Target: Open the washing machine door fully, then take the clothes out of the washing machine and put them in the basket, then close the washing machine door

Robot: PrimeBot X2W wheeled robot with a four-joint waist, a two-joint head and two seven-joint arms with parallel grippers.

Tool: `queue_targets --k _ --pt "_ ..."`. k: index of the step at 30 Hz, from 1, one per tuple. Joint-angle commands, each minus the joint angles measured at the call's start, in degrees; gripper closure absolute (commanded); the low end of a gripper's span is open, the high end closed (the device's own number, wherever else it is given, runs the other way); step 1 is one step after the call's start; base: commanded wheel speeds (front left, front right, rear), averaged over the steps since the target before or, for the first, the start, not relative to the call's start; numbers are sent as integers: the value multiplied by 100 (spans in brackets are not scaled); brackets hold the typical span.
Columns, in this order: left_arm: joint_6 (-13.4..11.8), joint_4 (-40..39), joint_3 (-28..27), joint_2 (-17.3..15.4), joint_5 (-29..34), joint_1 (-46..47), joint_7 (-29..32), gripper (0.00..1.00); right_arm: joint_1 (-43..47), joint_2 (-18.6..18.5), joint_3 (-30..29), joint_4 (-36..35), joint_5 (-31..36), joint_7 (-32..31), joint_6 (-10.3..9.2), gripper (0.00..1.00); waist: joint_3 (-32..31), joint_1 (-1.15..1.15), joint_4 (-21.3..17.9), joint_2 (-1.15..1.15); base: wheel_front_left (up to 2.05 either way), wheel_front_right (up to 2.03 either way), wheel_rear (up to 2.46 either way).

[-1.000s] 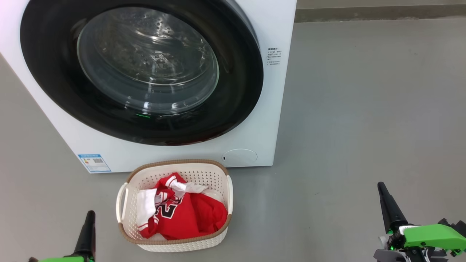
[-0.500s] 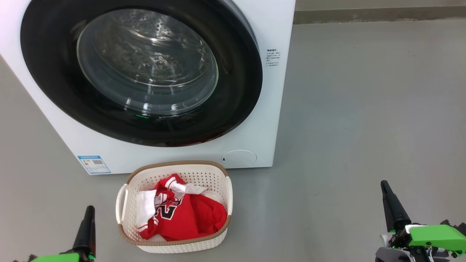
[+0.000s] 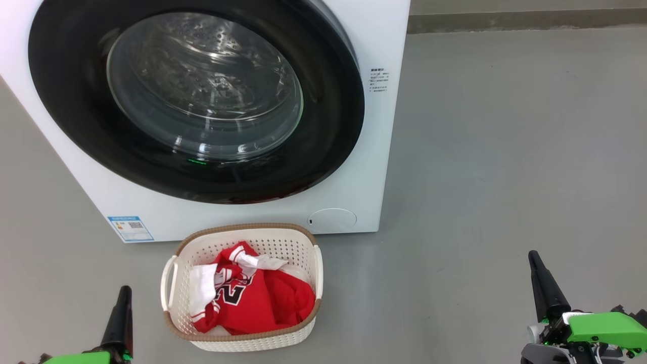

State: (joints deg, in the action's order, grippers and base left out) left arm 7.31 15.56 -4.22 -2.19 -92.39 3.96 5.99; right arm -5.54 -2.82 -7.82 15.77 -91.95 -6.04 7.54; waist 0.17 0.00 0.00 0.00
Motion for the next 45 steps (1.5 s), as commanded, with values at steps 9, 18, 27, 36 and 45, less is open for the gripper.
queue_targets --k 9,18,27,36,45 --pt "18 -154 -204 -91 1 220 29 100 -64 -10 129 -175 -20 -46 -5 100 0 0 0 0 0 0 0" --pt "18 -154 -208 -88 5 221 32 100 -64 -9 128 -175 -20 -46 -5 100 0 0 0 0 0 0 0" --pt "18 -154 -212 -85 8 221 35 100 -65 -9 127 -175 -19 -47 -5 100 0 0 0 0 0 0 0" --pt "18 -154 -215 -83 10 221 37 100 -65 -8 126 -175 -19 -47 -5 100 0 0 0 0 0 0 0" --pt "18 -153 -218 -81 13 222 40 100 -65 -8 126 -175 -18 -48 -5 100 0 0 0 0 0 0 0"
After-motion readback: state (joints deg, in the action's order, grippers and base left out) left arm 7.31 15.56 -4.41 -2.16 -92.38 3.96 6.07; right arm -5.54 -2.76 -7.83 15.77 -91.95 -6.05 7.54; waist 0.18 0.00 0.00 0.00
